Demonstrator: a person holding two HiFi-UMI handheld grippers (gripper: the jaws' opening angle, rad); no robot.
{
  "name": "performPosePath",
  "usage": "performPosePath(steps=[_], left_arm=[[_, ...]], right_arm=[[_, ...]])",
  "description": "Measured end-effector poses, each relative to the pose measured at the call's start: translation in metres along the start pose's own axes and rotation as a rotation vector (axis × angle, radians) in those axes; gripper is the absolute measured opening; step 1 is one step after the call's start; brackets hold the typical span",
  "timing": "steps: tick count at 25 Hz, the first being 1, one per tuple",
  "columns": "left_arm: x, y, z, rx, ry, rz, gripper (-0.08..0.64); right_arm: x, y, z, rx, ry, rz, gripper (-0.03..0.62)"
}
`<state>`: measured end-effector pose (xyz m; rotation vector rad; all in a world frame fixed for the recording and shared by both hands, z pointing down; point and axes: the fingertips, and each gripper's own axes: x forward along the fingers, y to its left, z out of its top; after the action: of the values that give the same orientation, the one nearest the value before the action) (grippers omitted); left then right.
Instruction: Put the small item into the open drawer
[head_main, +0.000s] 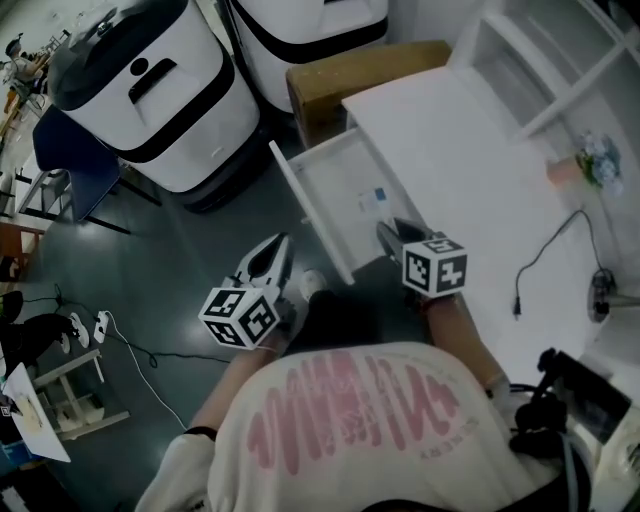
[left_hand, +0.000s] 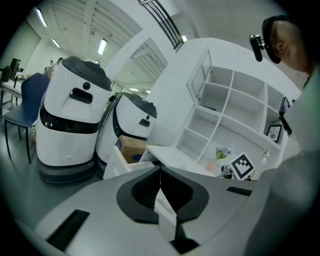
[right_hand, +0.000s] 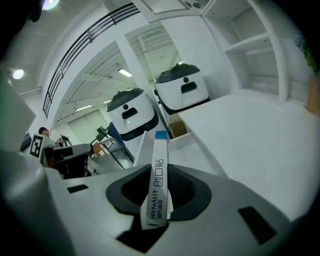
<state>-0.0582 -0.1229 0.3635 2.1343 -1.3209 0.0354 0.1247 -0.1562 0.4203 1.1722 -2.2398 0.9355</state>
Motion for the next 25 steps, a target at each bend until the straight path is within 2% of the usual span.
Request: performPosePath(steps=[5,11,20,25], left_arm=[[0.025,0.032,-0.004,0.001,0.019,-0.005,0.029],[0.039,0.067,-0.037,-0.067,0.096,0.028,0.029],[0.04,0.092,-0.076,-0.127,0.161,0.042,0.029],[0.04,0.102,-0.088,-0.135,0.185,0.037,0.029]], right_arm=[[0.043,-0.016,-0.004,0.019,0.063,-0.028,0.103],[0.083,-0.03,-0.02,0.025,0.143,-0.05,0.103],[0.134,-0.033,-0.042,0.032,0.229,-0.06,0.103],[0.148,-0.031,-0.052,0.031,0.263,-0.056,0.103]])
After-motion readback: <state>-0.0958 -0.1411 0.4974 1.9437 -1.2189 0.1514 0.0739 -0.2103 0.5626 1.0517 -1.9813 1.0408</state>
